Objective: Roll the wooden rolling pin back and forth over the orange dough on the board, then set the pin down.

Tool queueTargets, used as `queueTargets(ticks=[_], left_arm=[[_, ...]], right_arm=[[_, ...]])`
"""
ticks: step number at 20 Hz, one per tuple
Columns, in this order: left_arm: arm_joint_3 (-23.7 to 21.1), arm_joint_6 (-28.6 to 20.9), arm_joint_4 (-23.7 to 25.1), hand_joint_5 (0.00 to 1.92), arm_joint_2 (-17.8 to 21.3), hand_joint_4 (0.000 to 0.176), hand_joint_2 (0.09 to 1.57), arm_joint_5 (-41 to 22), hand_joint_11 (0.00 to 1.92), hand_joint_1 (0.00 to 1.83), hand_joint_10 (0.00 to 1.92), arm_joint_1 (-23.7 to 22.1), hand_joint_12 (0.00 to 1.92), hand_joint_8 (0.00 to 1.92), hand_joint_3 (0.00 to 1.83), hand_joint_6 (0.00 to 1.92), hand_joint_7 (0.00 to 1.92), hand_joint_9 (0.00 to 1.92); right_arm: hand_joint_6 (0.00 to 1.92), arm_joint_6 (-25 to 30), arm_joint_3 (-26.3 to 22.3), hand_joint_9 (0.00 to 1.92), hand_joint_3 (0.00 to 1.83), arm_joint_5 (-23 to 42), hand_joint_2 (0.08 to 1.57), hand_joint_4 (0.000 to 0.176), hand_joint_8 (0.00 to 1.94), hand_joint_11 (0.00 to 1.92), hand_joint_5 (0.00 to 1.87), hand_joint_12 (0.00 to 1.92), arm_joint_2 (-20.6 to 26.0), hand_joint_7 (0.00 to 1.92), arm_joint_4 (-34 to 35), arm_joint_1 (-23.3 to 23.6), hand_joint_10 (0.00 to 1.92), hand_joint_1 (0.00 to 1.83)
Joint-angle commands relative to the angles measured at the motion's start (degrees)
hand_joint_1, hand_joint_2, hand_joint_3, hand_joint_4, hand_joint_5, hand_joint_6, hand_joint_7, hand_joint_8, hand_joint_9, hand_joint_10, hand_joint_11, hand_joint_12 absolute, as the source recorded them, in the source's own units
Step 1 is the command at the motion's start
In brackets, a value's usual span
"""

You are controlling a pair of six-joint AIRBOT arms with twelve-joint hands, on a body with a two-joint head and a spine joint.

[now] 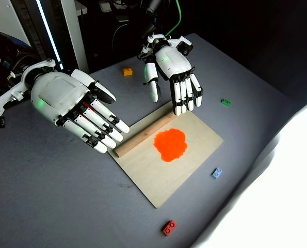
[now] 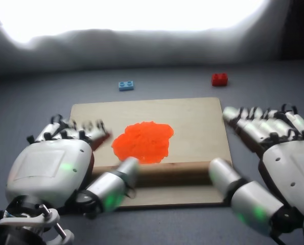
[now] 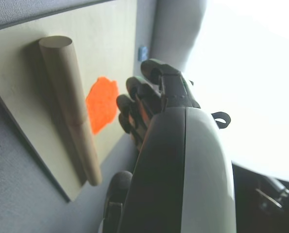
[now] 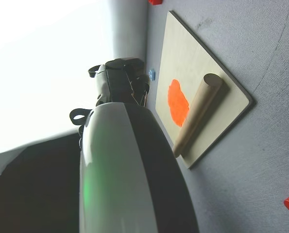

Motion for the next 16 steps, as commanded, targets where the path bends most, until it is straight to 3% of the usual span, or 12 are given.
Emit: queueTargets(ticks=[1,10,12,13,14,16], left_arm=[[0.3,0.0,4.6,0.00,0.0,0.000,1.17,-5.5,0.00,0.00,0.00,-0.6,0.06,0.00,0.03,0.00,0.01,0.00],[0.7,-0.4,3.9,0.00,-0.7,0.000,1.16,-5.5,0.01,0.00,0.00,0.0,0.05,0.00,0.01,0.00,0.01,0.00],[1.7,-2.0,5.2,0.00,-1.7,0.000,1.19,-5.5,0.00,0.00,0.00,0.7,0.21,0.00,0.01,0.00,0.02,0.01],[2.6,-3.5,6.5,0.00,-2.4,0.000,1.21,-5.5,0.00,0.00,0.00,1.2,0.21,0.00,0.01,0.00,0.01,0.01],[3.2,-4.4,7.3,0.00,-3.0,0.000,1.23,-5.5,0.00,0.00,0.00,1.6,0.09,0.00,0.02,0.00,0.00,0.00],[3.9,-3.8,7.6,0.01,-3.9,0.000,1.27,-5.6,0.00,0.00,0.00,2.2,0.10,0.00,0.02,0.00,0.03,0.00]], right_arm=[[0.03,0.4,0.0,0.04,0.19,5.1,1.20,0.000,0.00,0.00,0.05,0.00,0.2,0.06,-4.9,0.3,0.00,0.00],[0.02,-0.6,1.0,0.05,0.11,2.5,1.23,0.000,0.00,0.00,0.05,0.00,-1.7,0.07,-4.8,1.5,0.01,0.00],[0.02,-0.6,1.7,0.05,0.12,2.0,1.25,0.000,0.00,0.00,0.05,0.00,-2.6,0.07,-4.8,2.3,0.01,0.00],[0.02,-0.6,1.9,0.05,0.13,1.4,1.28,0.000,0.01,0.00,0.05,0.00,-2.8,0.08,-4.8,2.7,0.01,0.00],[0.02,-0.8,2.1,0.05,0.16,0.9,1.33,0.000,0.00,0.00,0.06,0.00,-3.2,0.07,-4.8,2.9,0.01,0.00],[0.02,-2.6,2.8,0.03,0.17,0.7,1.38,0.000,0.00,0.00,0.06,0.00,-4.8,0.05,-4.8,2.6,0.00,0.00]])
